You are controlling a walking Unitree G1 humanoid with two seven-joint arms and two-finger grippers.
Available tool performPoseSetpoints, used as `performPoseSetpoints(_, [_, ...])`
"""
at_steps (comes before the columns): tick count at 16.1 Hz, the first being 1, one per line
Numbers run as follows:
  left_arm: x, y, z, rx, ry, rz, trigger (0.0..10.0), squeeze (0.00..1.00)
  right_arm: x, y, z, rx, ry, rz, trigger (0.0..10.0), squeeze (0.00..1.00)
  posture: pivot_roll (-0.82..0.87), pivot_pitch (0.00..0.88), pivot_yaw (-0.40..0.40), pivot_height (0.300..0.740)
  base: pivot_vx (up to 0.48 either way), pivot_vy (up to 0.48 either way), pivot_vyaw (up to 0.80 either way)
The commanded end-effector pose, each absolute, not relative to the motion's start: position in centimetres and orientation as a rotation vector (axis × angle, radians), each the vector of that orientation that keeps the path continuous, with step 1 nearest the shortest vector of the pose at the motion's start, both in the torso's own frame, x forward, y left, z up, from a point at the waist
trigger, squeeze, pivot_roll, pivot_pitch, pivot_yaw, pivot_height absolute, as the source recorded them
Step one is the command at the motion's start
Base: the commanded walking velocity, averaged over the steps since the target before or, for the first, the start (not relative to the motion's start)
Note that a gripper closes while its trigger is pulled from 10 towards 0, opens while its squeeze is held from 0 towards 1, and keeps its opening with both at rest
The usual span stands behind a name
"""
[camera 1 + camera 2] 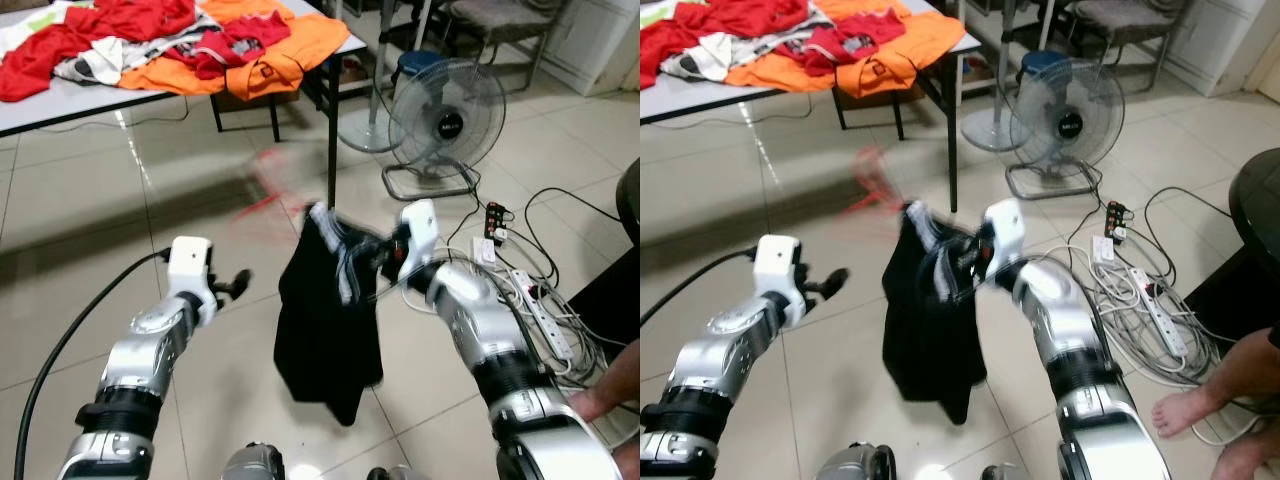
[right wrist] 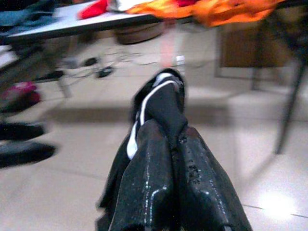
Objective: Hang hanger
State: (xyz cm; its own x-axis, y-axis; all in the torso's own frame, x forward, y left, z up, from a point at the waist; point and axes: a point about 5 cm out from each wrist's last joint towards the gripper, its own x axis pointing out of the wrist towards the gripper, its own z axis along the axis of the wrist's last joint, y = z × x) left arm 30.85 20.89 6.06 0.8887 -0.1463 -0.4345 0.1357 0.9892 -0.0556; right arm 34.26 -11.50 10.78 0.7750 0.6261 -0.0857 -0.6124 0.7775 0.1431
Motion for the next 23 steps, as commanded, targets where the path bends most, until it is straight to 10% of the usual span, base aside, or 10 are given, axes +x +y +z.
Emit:
performPoseSetpoints(1, [31.3,21.5,6.3,0.037,0.433,-0.105,10.0,0.00,34.9,-11.7,11.4,0.082,0.092,0.593,0.0,0.00,0.03,0.081,0.011,0.740,0.000,0.000,0.00])
performPoseSetpoints(6, [32.1,24.1,6.9,0.096,0.386,0.029,10.0,0.00,36.0,-12.6,11.6,-0.023,0.062,0.436,0.0,0.00,0.03,0.083,0.011,0.740,0.000,0.000,0.00])
performPoseSetpoints(16, [31.4,19.9,4.9,0.077,0.370,-0.029,10.0,0.00,37.3,-13.8,11.4,-0.157,0.068,-0.030,0.0,0.00,0.05,0.074,0.005,0.740,0.000,0.000,0.00])
performPoseSetpoints(23, [30.6,23.7,4.8,0.196,0.421,-0.117,10.0,0.00,33.6,-10.8,12.7,0.045,0.078,0.972,0.0,0.00,0.05,0.074,-0.003,0.740,0.000,0.000,0.00])
